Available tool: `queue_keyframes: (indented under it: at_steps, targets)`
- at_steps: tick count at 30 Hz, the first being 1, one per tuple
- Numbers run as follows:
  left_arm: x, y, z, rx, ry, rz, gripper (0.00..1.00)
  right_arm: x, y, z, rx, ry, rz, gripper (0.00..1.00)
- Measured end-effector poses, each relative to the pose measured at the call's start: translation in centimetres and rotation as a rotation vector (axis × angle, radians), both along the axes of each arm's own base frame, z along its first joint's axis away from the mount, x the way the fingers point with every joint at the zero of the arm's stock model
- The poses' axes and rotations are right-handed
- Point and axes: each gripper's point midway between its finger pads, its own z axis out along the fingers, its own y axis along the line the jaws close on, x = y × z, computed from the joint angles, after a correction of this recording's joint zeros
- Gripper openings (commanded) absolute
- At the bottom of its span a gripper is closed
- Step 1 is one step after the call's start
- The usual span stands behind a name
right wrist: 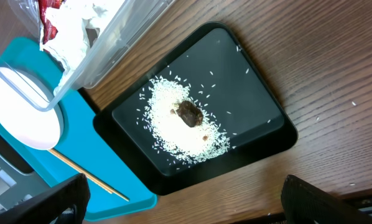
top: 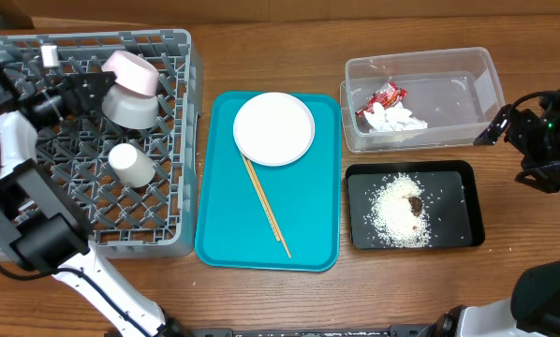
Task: Sort waste into correct bins and load items into the dishwasher
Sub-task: 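Place the pink bowl upside down in the dish rack, then reach the left gripper down to the wooden chopsticks on the tray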
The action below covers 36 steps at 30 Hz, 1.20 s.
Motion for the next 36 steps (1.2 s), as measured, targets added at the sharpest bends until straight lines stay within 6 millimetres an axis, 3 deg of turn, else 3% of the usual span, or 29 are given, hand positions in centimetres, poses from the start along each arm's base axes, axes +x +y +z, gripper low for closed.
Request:
queue_keyframes:
  at_steps: [7,11,14,20,27,36]
  targets:
    - [-1.5,1.9,1.7,-0.045,0.075,0.068,1.00,-0.1,0.1,0.0,0.003,0.006,0.000,1.00]
    - [-2.8,1.1,4.2,0.001,0.148,0.117,1.00,-0.1,0.1,0.0,0.002,0.005,0.001,1.00]
    - [-4.6,-0.7,7.4,0.071,0.203,0.153,1.00,-0.1,0.1,0.0,0.002,0.006,0.000,1.00]
    - [-8.5,-7.1,10.2,0.231,0.360,0.147,1.00,-0.1,0.1,0.0,0.002,0.005,0.000,1.00]
    - [-13.1,-16.7,7.5,0.482,0.651,0.053,1.00,-0.2,0.1,0.0,0.003,0.007,0.000,1.00]
    - [-16.4,-25.4,6.2,0.604,0.760,-0.073,1.00,-0.2,0.1,0.0,0.005,0.010,0.000,1.00]
